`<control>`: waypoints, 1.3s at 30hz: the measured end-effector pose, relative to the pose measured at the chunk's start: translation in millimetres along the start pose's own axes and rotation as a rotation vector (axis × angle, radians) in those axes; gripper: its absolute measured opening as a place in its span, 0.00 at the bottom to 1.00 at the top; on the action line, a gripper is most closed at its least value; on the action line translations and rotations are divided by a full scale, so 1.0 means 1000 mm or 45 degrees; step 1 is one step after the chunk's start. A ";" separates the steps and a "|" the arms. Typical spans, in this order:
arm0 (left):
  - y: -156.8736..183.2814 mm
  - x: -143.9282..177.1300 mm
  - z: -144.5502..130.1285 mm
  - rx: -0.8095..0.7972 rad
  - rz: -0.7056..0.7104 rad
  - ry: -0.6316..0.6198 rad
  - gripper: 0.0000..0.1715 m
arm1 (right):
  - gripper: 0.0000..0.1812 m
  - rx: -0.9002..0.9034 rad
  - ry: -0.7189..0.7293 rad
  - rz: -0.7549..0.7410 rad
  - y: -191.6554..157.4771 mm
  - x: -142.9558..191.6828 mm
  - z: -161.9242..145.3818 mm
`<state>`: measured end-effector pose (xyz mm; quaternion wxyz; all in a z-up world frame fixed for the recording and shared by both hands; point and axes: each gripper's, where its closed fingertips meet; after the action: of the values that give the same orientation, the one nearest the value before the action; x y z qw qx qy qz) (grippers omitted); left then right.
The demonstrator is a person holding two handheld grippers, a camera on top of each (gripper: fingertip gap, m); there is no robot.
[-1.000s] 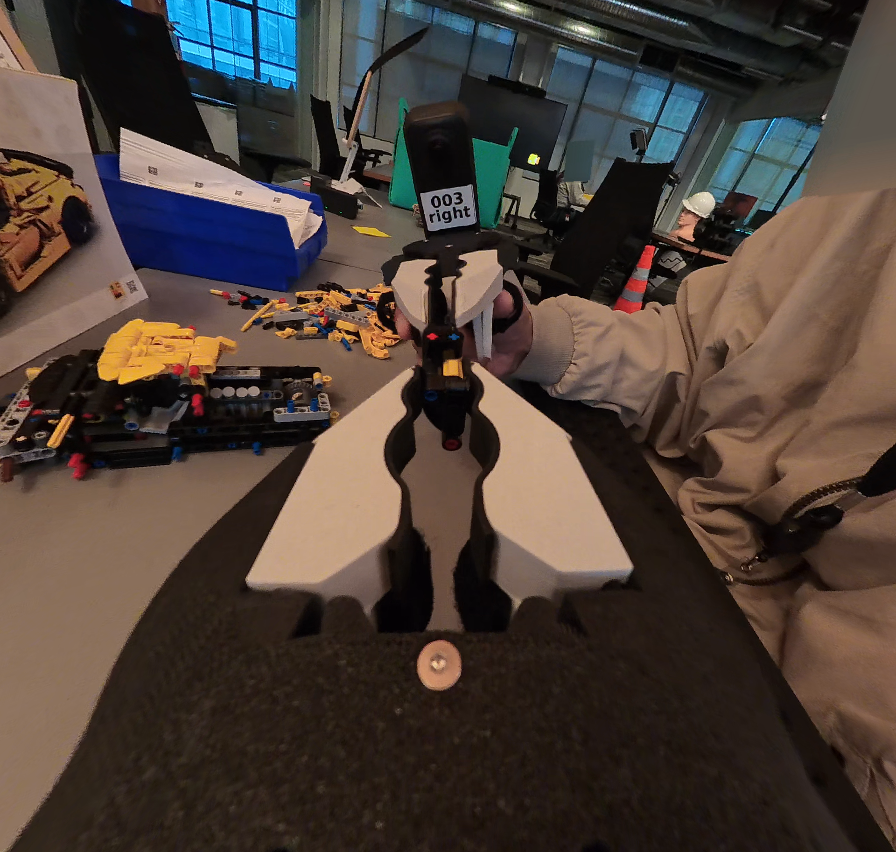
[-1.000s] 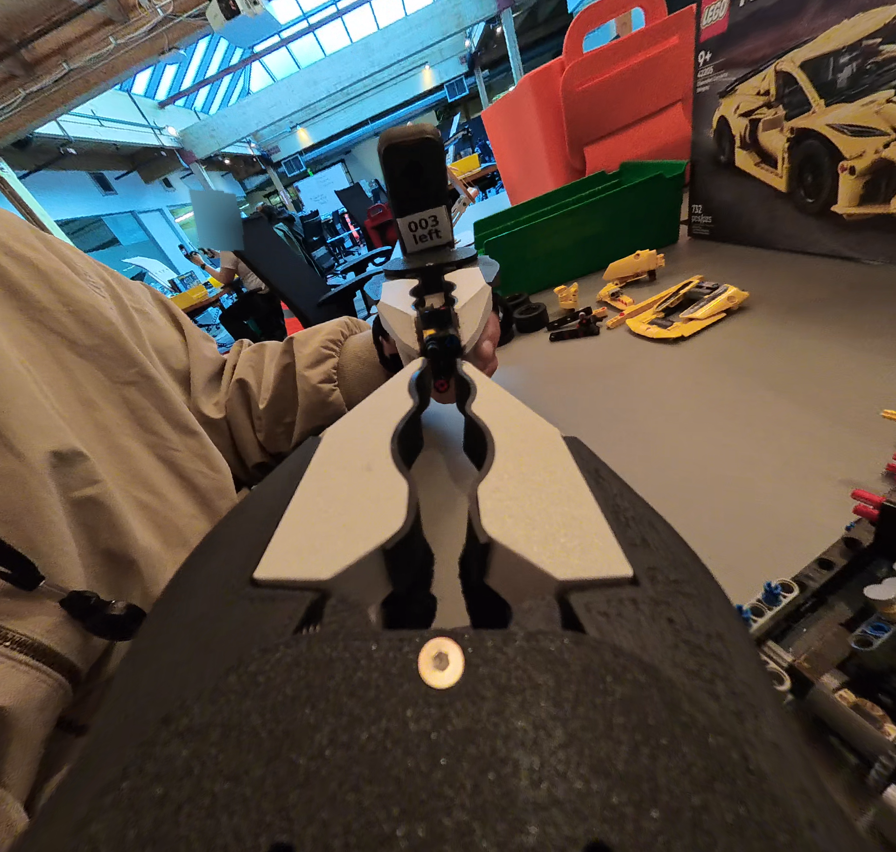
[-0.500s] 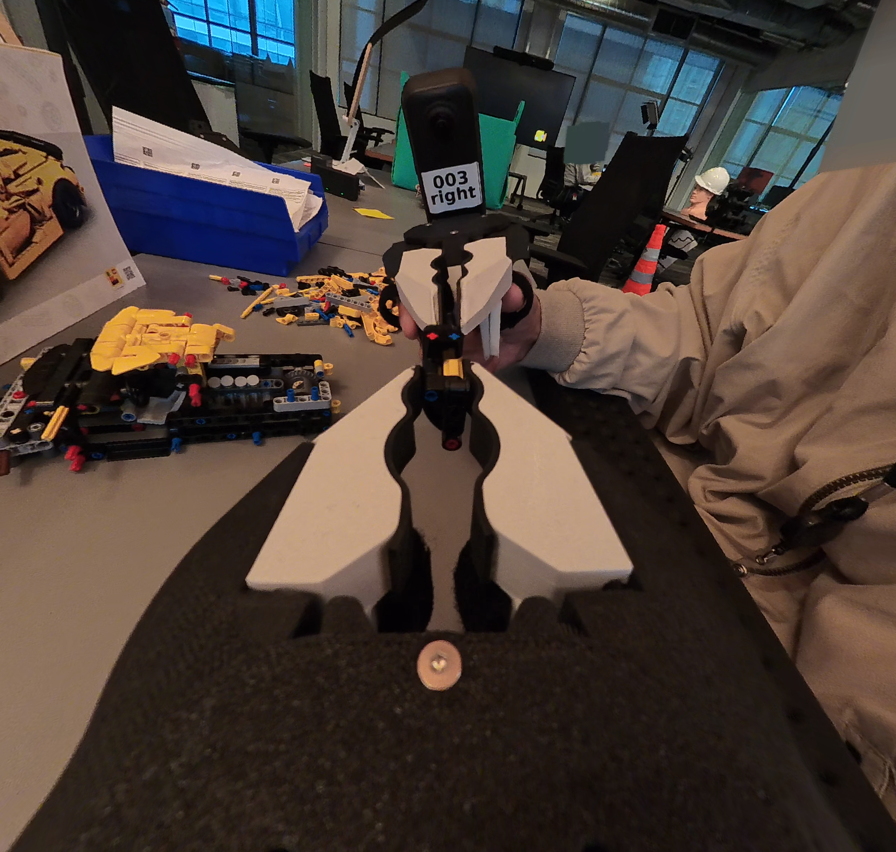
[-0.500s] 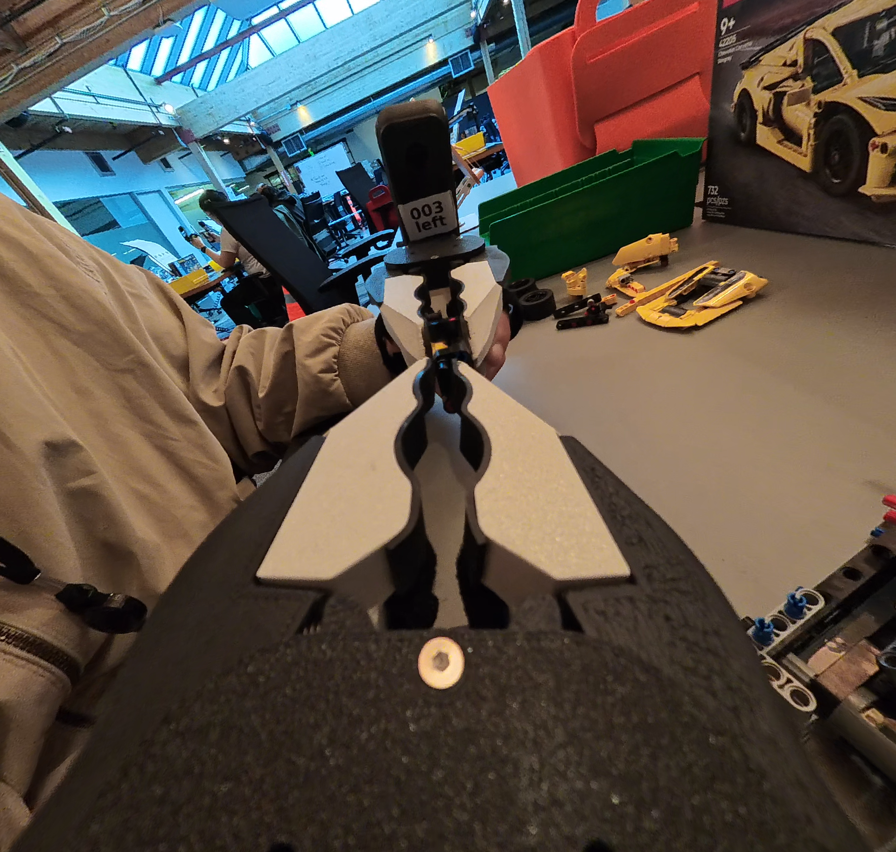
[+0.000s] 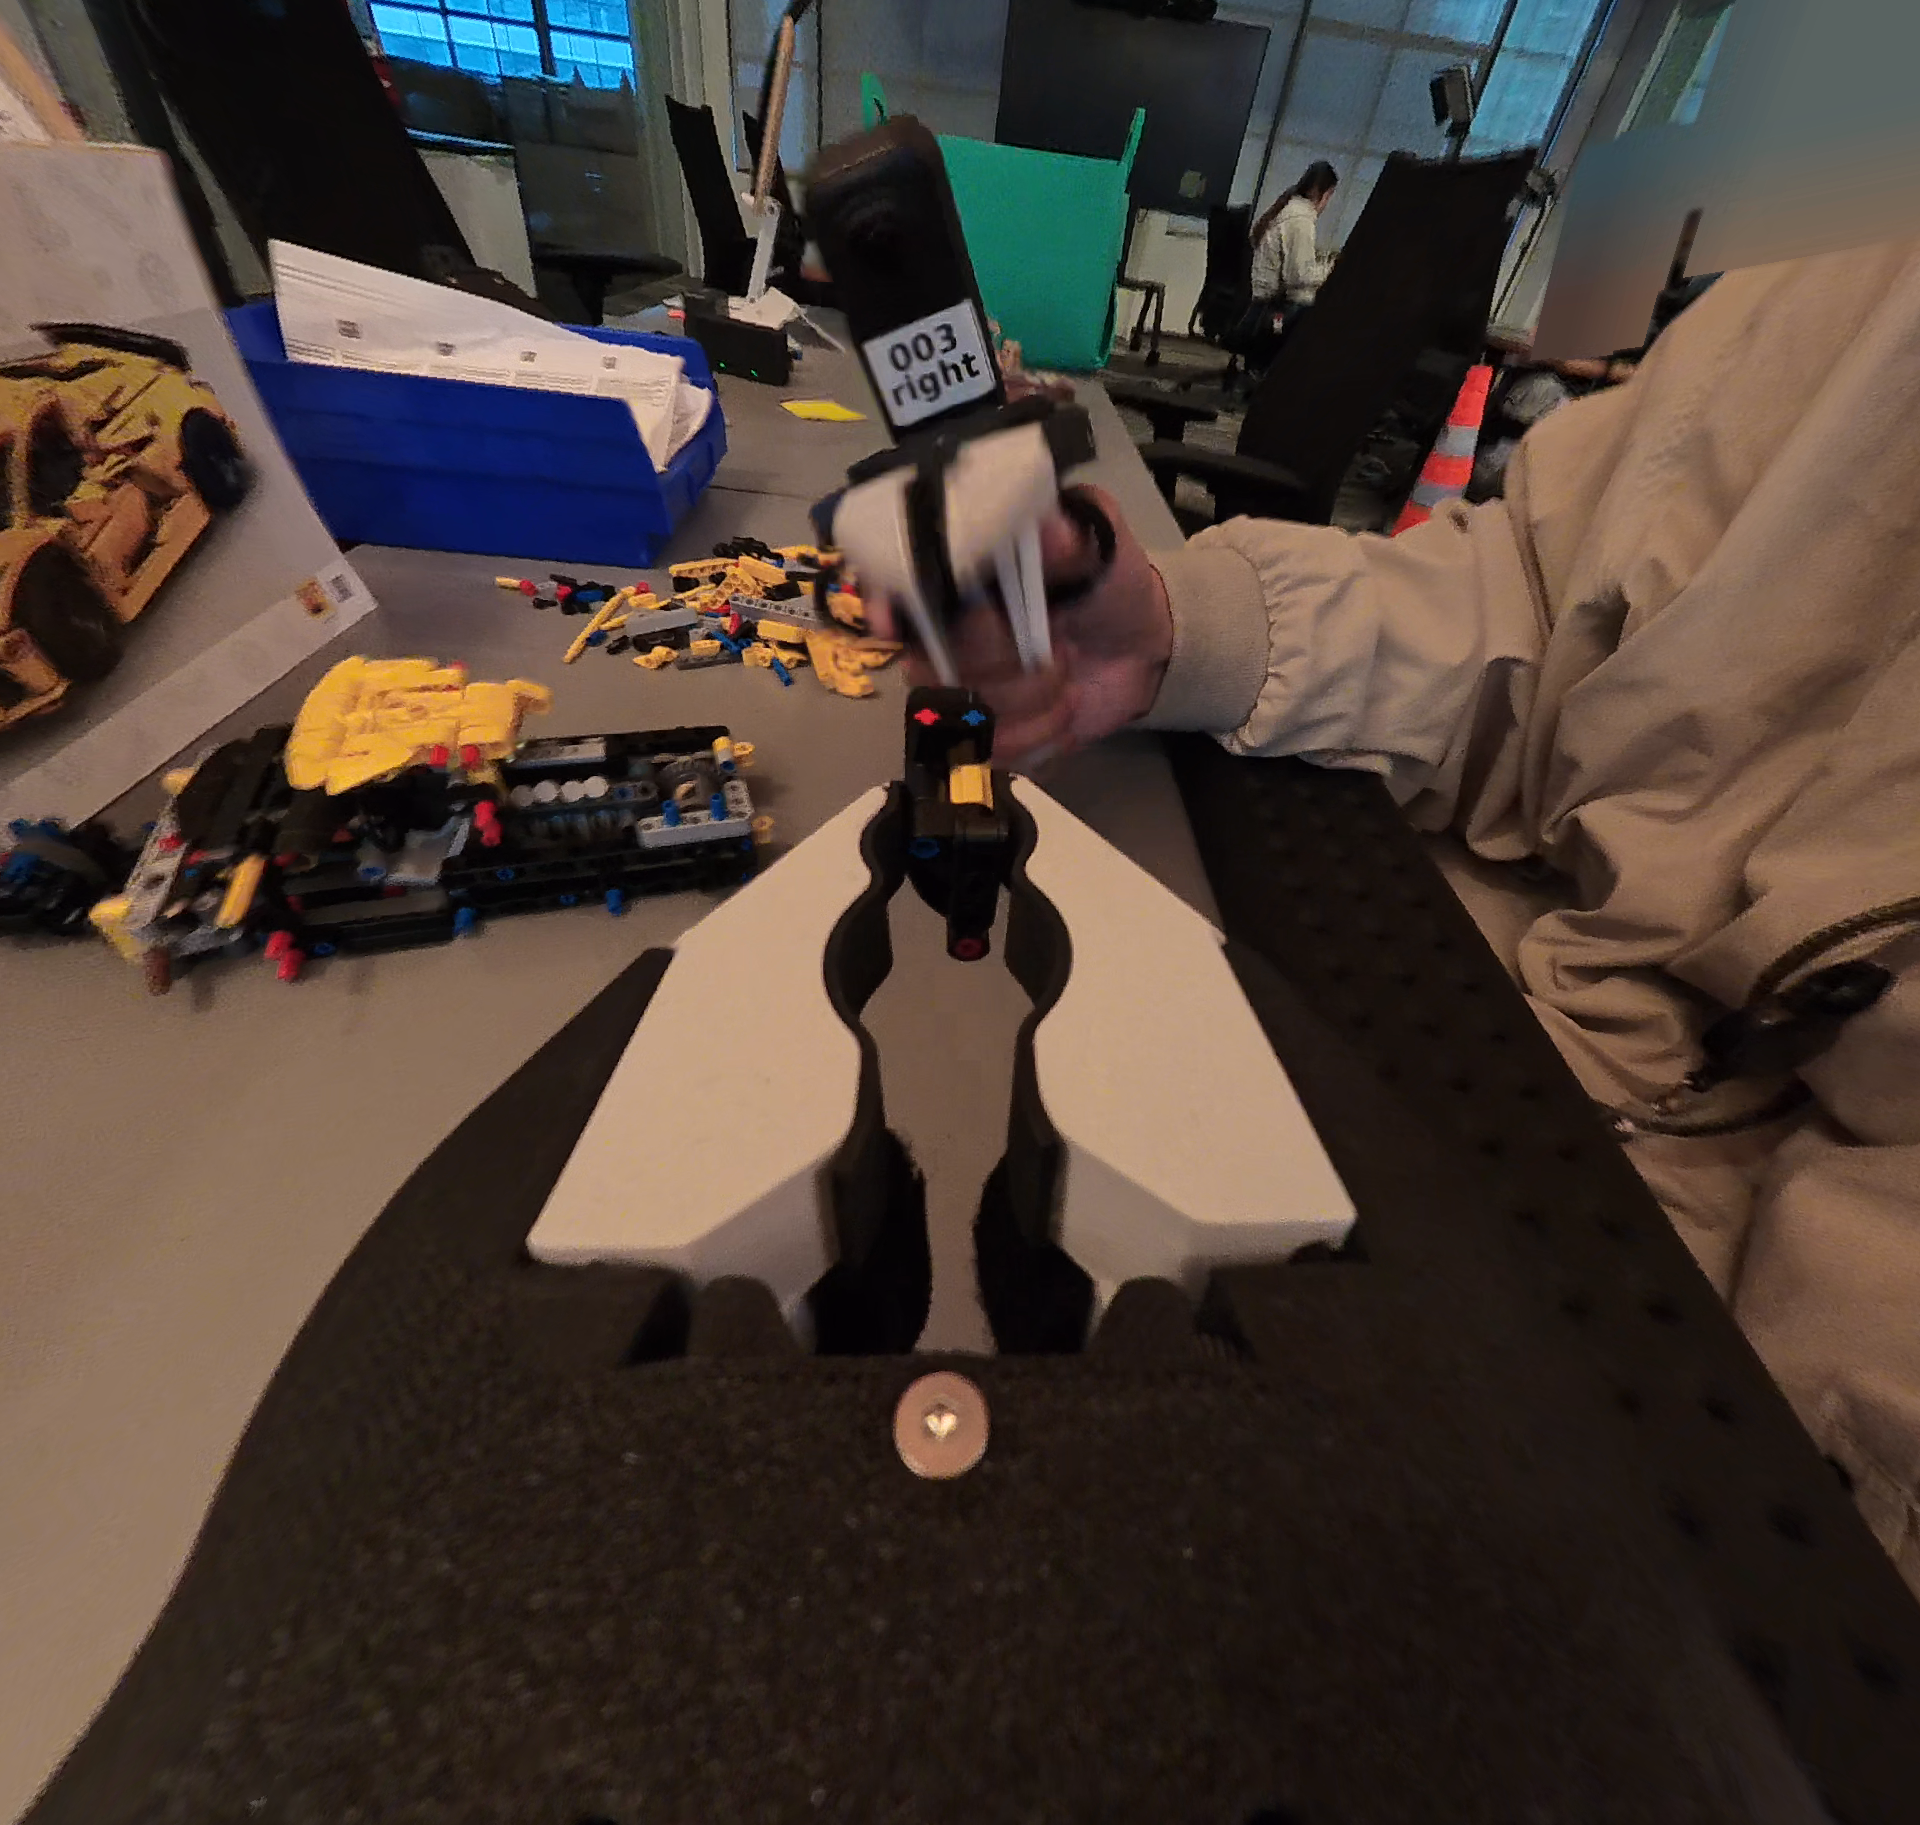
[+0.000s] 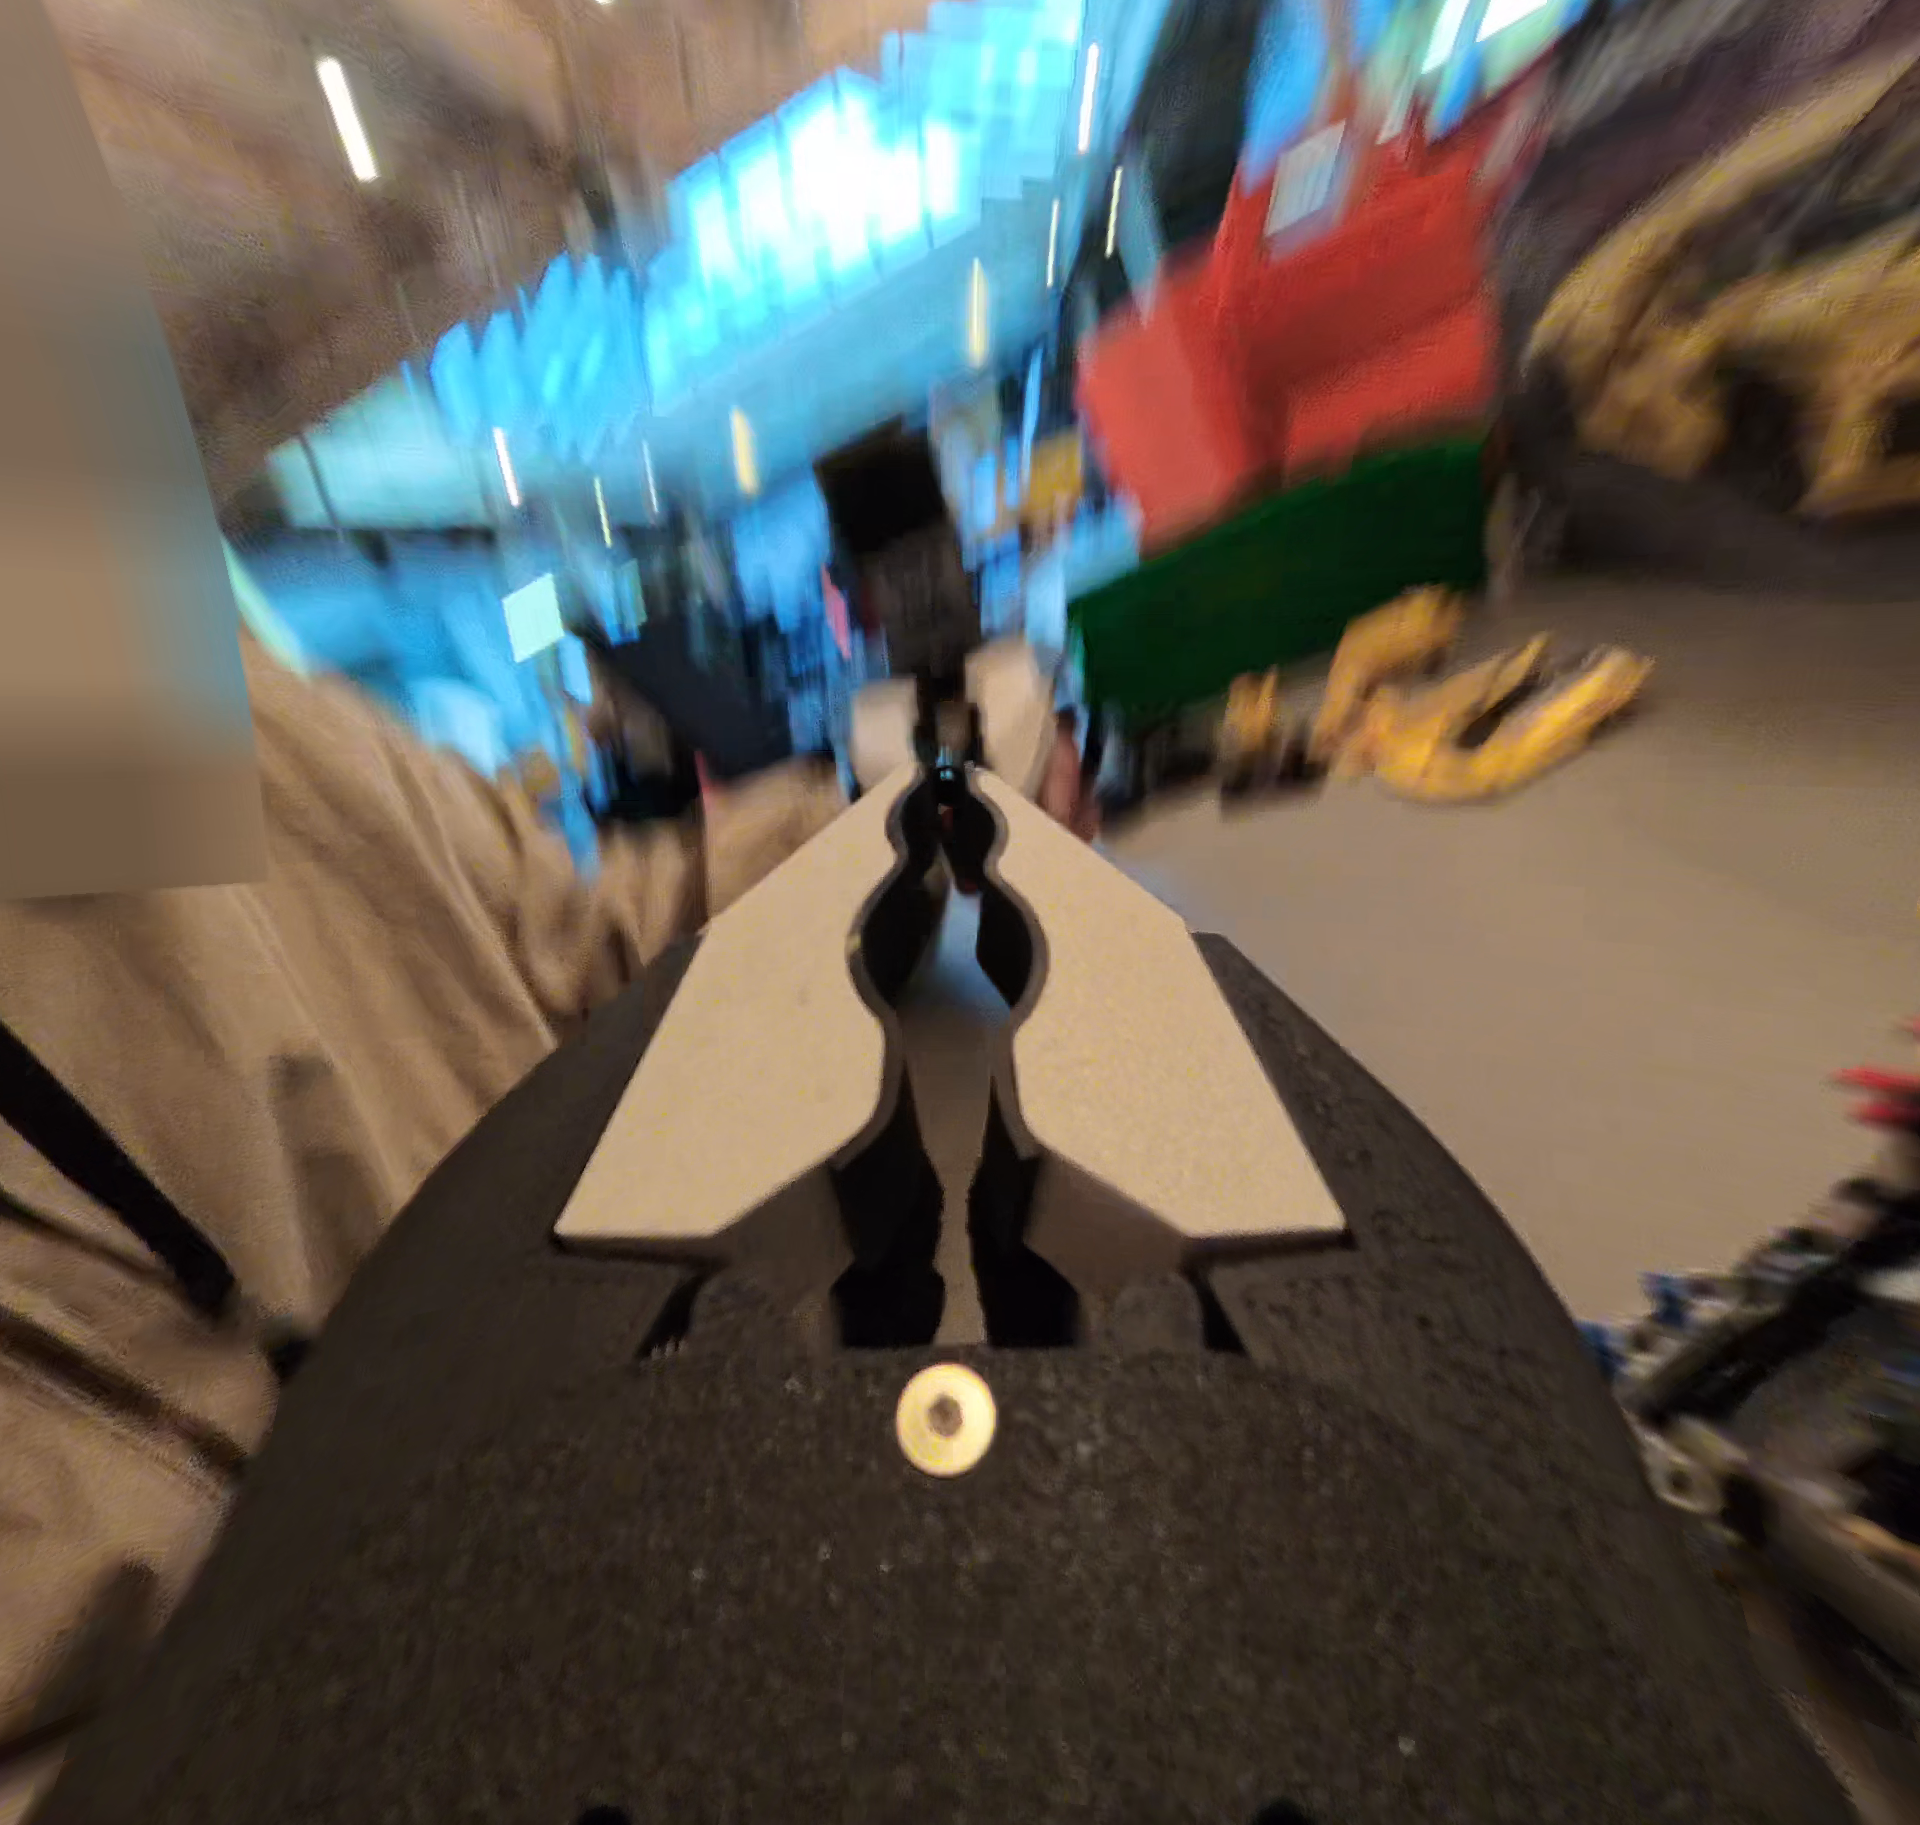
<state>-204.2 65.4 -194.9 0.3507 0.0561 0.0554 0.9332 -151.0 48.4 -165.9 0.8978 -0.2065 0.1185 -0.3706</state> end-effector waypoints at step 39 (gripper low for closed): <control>0.002 -0.028 0.002 0.278 -0.163 0.188 0.09 | 0.15 0.192 -0.269 -0.092 0.001 -0.024 -0.035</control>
<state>-184.2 45.2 -194.0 0.3963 0.0217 0.1858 0.8989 -180.6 56.2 -196.1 0.9042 -0.1806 -0.0125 -0.3868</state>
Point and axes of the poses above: each gripper's, where its closed fingertips meet, x back along the fingers, z out of its top, y = z × x across the jaws, and after that the axes turned 14 degrees about -z, right-handed
